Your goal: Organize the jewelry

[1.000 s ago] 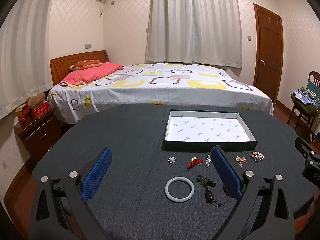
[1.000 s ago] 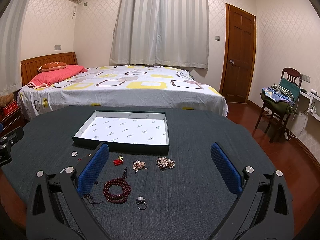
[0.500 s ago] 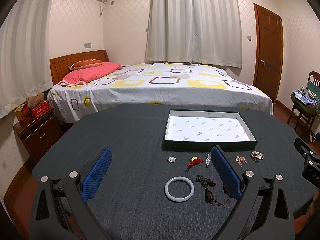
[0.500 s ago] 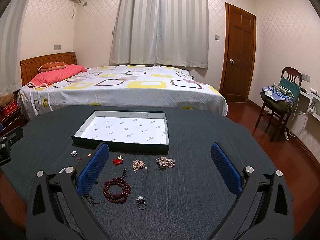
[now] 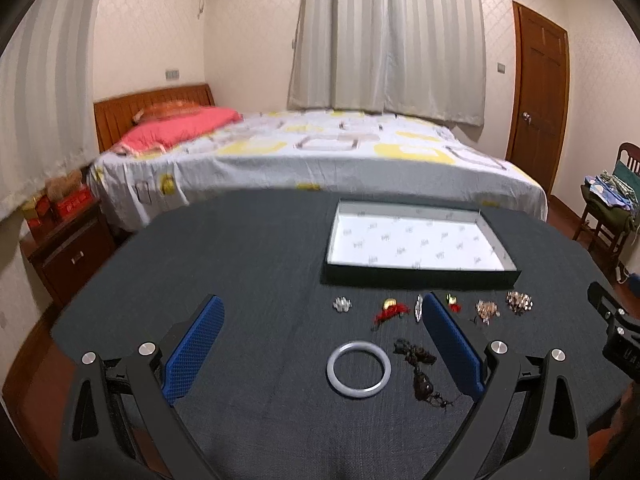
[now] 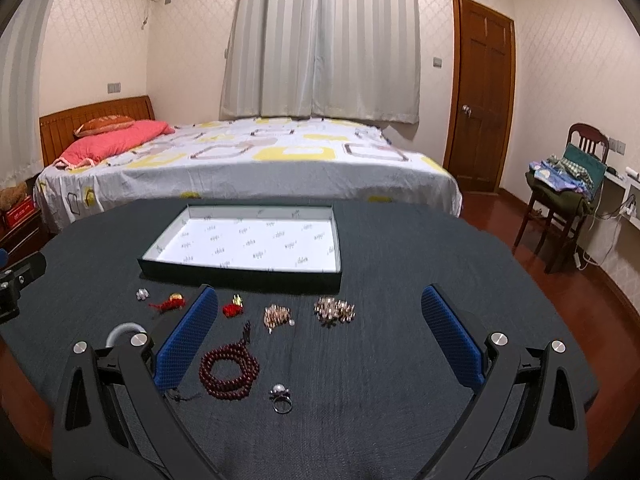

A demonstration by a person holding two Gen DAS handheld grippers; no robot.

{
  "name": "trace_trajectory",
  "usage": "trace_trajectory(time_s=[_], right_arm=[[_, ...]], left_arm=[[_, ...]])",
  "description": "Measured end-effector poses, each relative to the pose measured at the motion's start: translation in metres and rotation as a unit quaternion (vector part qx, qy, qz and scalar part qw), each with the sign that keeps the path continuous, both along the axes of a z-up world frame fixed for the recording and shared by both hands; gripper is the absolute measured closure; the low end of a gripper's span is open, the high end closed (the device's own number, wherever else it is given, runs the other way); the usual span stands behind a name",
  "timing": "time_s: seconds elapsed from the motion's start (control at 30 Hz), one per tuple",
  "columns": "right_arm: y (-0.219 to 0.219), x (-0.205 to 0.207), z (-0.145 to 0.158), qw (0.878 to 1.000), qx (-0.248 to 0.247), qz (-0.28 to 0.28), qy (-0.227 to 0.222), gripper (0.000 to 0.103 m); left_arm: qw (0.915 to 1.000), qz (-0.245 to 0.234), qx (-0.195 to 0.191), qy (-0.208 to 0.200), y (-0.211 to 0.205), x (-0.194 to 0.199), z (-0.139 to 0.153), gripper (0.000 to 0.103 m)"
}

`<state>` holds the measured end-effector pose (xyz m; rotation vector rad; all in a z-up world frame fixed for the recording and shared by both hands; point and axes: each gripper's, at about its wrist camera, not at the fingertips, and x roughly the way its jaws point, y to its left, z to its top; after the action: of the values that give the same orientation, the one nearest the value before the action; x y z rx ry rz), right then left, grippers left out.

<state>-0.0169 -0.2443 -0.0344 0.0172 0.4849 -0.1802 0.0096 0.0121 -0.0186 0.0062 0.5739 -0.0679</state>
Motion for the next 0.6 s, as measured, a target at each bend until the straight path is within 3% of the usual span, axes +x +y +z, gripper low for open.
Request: trace_trajectory(time_s=[0.27,0.33,0.37,0.4,0.6], right_arm=[[-0.003,0.021,-0.054,0.998,0.022,0.021,0.059,0.005],[-0.003,0.027,-0.067,0.996,0.024,0.025,0.079,0.015],[-0.003,0.029,-0.073,0.995,0.026,0.028,0.090,0.027],[-0.003,0.032,-0.077,0.994,0.030,0.029,0.100,0.032],[0.001,0.041,-0.101,0.988,0.046,0.050,0.142,0.054]], left_arm=[[0.9950,-0.011,-0.042,0.090,0.012,0.029,-0.051,0.007],[0.9953,-0.010,-0.034,0.091,0.010,0.032,-0.062,0.007],[0.9952,-0.011,-0.030,0.092,0.009,0.033,-0.066,0.007],[0.9951,-0.012,-0.026,0.094,0.007,0.034,-0.070,0.007],[0.9942,-0.014,-0.020,0.105,0.006,0.040,-0.086,0.007]])
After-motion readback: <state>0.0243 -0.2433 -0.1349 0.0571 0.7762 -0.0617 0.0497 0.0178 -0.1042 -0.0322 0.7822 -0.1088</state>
